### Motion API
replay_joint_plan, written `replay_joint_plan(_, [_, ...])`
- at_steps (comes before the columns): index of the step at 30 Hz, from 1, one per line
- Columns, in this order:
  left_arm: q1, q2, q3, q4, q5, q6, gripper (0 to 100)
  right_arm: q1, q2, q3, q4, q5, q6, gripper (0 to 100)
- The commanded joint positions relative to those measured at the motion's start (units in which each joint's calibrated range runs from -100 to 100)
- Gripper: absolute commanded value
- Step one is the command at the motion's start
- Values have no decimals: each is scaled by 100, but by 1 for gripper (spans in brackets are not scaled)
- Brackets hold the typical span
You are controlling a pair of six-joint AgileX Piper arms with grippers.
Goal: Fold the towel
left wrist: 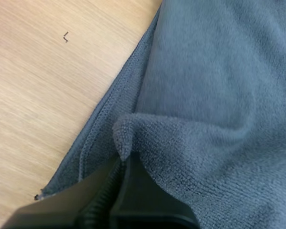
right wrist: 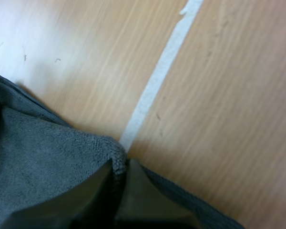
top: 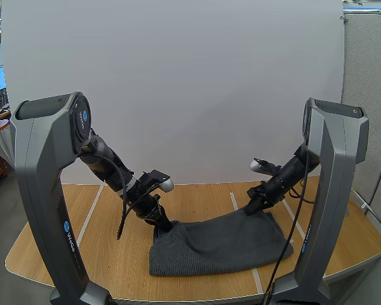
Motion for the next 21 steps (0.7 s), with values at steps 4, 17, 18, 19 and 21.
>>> replay_joint_plan(4, [-16,-8,-38,-11,61,-59,0,-170,-476,-35,-213,54,50,0])
replay_joint_plan(17, [-16,-8,-38,-11,-33,-59,0,-258,-604,-35,-549,54,266,0])
replay_joint_plan(18, [-16,-8,-38,-11,-33,-59,0,-273,-604,-35,-549,54,266,0])
replay_joint_plan(19, [-16,-8,-38,-11,-33,-59,0,-285,-604,-35,-549,54,266,0])
replay_joint_plan(21, [-16,-8,-38,-11,-89,-59,0,-325,-613,-18,-549,54,309,0])
